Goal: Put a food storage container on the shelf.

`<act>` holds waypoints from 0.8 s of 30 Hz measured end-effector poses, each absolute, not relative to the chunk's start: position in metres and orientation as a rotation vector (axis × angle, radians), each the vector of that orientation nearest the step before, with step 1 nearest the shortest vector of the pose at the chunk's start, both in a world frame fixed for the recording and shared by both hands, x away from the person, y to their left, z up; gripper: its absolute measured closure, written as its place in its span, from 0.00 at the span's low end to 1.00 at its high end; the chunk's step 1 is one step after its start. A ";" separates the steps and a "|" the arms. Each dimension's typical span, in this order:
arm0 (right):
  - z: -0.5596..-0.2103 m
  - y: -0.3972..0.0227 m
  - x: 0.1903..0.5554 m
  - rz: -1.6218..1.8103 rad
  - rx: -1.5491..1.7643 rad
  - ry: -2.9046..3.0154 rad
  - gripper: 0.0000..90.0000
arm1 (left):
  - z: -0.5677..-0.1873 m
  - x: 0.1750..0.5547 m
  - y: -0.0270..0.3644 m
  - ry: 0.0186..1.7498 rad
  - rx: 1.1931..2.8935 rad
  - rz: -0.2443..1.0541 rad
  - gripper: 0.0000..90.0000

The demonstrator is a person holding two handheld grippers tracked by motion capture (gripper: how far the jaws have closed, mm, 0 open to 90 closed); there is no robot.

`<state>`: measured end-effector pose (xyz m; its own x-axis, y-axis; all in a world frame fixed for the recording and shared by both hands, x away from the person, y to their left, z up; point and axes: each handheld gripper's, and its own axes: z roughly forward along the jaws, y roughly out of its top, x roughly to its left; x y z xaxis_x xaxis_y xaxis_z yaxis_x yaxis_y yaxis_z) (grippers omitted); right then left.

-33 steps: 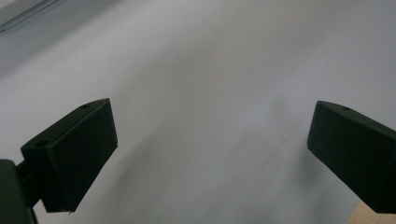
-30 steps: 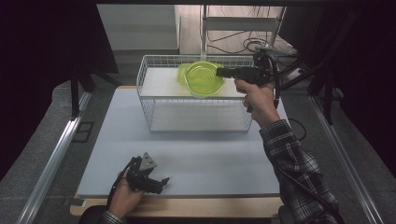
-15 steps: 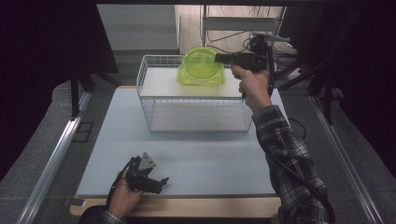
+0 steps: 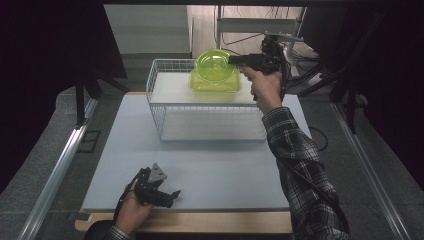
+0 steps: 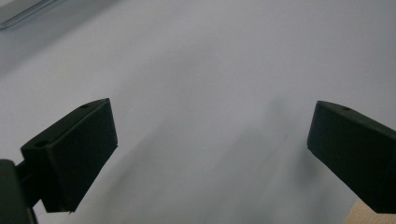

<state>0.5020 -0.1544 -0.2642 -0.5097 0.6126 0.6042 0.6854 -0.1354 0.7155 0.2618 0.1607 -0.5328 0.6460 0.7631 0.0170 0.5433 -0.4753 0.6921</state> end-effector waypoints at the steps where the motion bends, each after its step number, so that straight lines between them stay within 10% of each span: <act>1: -0.265 -0.154 0.503 -1.750 -1.530 -2.027 0.90 | -0.533 0.262 0.161 1.011 2.199 0.428 0.02; 24: -0.269 -0.145 0.507 -1.705 -1.635 -2.155 0.72 | -0.533 0.262 0.162 1.005 2.206 0.430 0.02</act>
<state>0.5068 -0.1450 -0.2687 -0.4761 0.7182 0.5074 0.6589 -0.0908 0.7467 0.2617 0.1619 -0.5326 0.6493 0.7602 0.0218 0.5408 -0.4817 0.6896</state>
